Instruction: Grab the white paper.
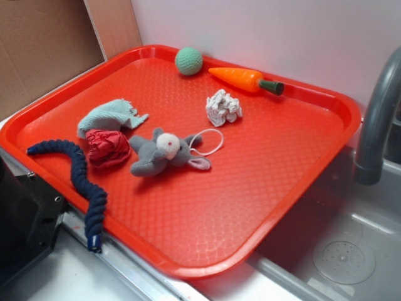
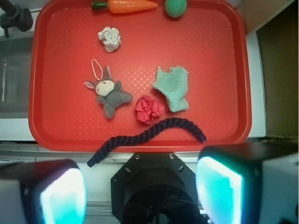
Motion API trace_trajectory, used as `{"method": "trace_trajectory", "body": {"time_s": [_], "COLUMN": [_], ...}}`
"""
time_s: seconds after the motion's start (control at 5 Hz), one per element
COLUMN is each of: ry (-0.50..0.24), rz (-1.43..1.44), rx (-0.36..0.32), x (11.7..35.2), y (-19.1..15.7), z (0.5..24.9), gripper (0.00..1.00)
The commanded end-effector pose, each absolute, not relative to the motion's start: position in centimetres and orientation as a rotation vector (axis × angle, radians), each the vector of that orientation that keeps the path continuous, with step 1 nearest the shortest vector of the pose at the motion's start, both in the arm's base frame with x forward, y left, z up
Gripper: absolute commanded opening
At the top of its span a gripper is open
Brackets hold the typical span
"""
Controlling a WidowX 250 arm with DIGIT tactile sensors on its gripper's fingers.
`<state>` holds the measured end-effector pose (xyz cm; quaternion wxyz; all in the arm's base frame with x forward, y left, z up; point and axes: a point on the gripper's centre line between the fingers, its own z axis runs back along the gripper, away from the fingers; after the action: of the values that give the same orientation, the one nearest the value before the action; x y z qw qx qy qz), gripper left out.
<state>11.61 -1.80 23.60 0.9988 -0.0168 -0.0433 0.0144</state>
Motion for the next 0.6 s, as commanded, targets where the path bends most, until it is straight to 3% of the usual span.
{"method": "trace_trajectory", "body": {"time_s": [0.0,0.2,0.4], "ry": [-0.087,-0.085,-0.148], "rz": [0.029,0.023,0.091], "rx": [-0.034,-0.022,-0.036], "x": [11.6,12.5,14.4], "y": [-1.8,-2.1,-2.7], "z": [23.6,23.1,21.9], "gripper": [1.00,1.00,1.00]}}
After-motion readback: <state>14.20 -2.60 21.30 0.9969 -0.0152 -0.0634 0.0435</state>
